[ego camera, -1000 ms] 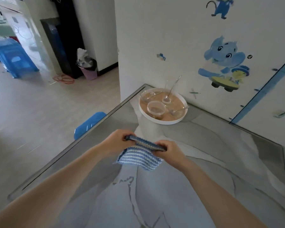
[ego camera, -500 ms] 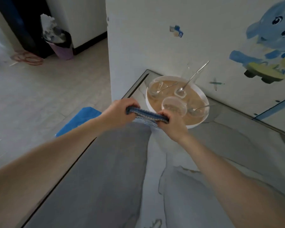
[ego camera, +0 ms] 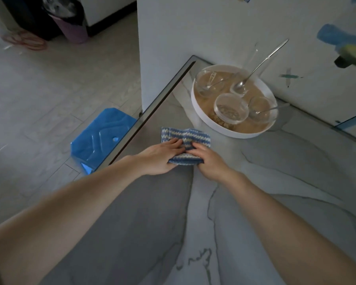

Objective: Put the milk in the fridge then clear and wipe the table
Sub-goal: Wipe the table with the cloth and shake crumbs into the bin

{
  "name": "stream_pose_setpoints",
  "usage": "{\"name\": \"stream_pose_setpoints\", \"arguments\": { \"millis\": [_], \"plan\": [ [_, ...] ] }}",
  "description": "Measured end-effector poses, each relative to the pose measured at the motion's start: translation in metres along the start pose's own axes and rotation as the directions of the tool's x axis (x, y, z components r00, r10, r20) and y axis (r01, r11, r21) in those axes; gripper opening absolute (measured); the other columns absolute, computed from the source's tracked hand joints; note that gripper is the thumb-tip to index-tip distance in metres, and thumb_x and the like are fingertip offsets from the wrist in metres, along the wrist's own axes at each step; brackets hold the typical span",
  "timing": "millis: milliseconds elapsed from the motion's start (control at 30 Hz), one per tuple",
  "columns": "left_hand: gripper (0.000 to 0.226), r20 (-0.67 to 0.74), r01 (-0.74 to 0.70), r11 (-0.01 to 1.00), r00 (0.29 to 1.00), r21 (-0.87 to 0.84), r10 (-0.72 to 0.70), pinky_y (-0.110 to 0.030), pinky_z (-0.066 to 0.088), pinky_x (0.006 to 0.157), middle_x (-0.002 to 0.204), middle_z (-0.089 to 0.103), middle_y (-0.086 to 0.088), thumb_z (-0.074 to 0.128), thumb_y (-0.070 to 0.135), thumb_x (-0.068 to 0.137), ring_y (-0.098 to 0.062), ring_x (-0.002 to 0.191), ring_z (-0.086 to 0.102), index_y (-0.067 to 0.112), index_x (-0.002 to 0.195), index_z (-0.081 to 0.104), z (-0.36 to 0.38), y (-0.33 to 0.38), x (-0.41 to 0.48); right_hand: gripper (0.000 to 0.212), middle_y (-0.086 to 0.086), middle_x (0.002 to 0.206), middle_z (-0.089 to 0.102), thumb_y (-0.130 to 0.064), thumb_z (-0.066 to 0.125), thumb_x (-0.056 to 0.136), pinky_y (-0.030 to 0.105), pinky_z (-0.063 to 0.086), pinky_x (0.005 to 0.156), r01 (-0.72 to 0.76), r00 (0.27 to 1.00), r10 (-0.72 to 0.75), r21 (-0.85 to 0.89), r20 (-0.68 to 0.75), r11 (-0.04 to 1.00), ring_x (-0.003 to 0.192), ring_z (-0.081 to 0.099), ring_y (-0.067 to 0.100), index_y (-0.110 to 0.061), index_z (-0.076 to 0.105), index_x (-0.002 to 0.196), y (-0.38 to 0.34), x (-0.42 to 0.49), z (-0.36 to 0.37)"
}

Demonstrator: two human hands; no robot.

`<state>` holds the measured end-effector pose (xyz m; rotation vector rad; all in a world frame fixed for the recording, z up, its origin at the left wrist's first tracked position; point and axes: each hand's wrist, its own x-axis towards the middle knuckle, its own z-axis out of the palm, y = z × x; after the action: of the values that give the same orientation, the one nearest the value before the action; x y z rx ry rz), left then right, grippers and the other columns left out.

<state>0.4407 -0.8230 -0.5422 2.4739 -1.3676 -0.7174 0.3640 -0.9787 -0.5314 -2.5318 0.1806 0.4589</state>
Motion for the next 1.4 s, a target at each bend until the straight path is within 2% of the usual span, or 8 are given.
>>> {"name": "stream_pose_setpoints", "arguments": {
  "millis": [333,467,833,967,1100,1200,1300,1400],
  "plan": [
    [0.052,0.090,-0.019,0.999,0.996,-0.045,0.023,-0.023,0.008,0.115,0.157,0.009,0.000,0.034,0.036,0.098,-0.013,0.145,0.003,0.022,0.146,0.021,0.051,0.074,-0.082,0.040,0.014,0.144,0.038,-0.010,0.043,0.086,0.008,0.019,0.095,0.053,0.986,-0.065,0.079,0.156,0.995,0.135,0.034,0.024,-0.001,0.052,0.125,-0.008,-0.112,0.027],
    [0.050,0.093,-0.036,0.997,0.995,-0.073,0.042,-0.023,0.011,0.114,0.156,0.014,-0.001,0.036,0.032,0.098,-0.014,0.145,0.007,0.020,0.145,0.026,0.071,0.121,-0.107,0.062,0.014,0.141,0.043,-0.027,0.029,0.072,0.012,0.023,0.095,0.064,0.982,-0.077,0.082,0.174,0.995,0.132,0.038,0.024,-0.004,0.055,0.124,-0.003,-0.168,0.033],
    [0.043,0.196,-0.015,0.989,0.980,-0.149,0.044,-0.035,0.034,0.103,0.147,0.035,-0.004,0.035,0.033,0.097,-0.023,0.135,0.031,0.018,0.137,0.040,0.133,0.236,-0.123,0.045,0.004,0.143,0.042,0.006,0.039,0.085,0.020,0.028,0.102,-0.052,0.991,0.050,0.009,0.123,0.999,0.133,0.038,0.019,-0.012,0.057,0.123,0.063,-0.285,0.049],
    [0.033,0.272,0.105,0.952,0.962,-0.288,-0.024,-0.032,0.042,0.091,0.127,0.056,-0.011,0.039,0.028,0.096,-0.028,0.113,0.054,0.016,0.125,0.049,0.121,0.272,-0.120,0.044,0.012,0.117,0.062,0.008,0.036,0.079,0.024,0.036,0.073,-0.160,0.973,0.156,0.008,0.172,0.987,0.106,0.056,0.023,-0.011,0.062,0.108,0.089,-0.304,0.037],
    [0.029,0.072,0.146,0.902,0.989,-0.407,-0.127,-0.030,0.043,0.082,0.116,0.060,-0.015,0.041,0.009,0.089,-0.029,0.106,0.057,0.009,0.116,0.053,0.081,0.280,-0.109,0.034,0.012,0.096,0.065,0.005,0.040,0.074,0.021,0.032,0.067,-0.130,0.991,0.126,0.120,0.034,0.984,0.093,0.057,0.021,-0.001,0.065,0.096,0.087,-0.286,0.000],
    [0.034,-0.138,0.118,0.850,0.966,-0.513,-0.217,-0.027,0.041,0.078,0.109,0.063,-0.015,0.040,-0.001,0.084,-0.027,0.103,0.058,0.009,0.112,0.057,0.049,0.264,-0.092,0.031,0.001,0.078,0.061,0.004,0.041,0.076,0.017,0.035,0.065,-0.058,0.994,0.073,0.176,-0.079,0.983,0.086,0.054,0.022,-0.020,0.061,0.076,0.067,-0.255,-0.032],
    [0.035,-0.280,0.075,0.839,0.924,-0.540,-0.263,-0.027,0.044,0.083,0.107,0.064,-0.010,0.040,-0.002,0.086,-0.024,0.100,0.059,0.013,0.113,0.057,0.018,0.234,-0.070,0.038,0.011,0.103,0.067,-0.004,0.040,0.075,0.028,0.042,0.085,0.058,0.972,-0.013,0.185,-0.234,0.981,0.100,0.056,0.025,-0.011,0.066,0.101,0.051,-0.211,-0.054],
    [0.032,-0.375,0.044,0.881,0.894,-0.471,-0.245,-0.030,0.048,0.086,0.110,0.063,-0.006,0.044,0.001,0.089,-0.020,0.100,0.059,0.016,0.115,0.055,-0.003,0.197,-0.046,0.038,0.017,0.111,0.064,0.008,0.043,0.079,0.029,0.039,0.085,0.115,0.946,-0.062,0.151,-0.318,0.982,0.105,0.056,0.029,-0.005,0.063,0.108,0.039,-0.162,-0.066]
  ]
}}
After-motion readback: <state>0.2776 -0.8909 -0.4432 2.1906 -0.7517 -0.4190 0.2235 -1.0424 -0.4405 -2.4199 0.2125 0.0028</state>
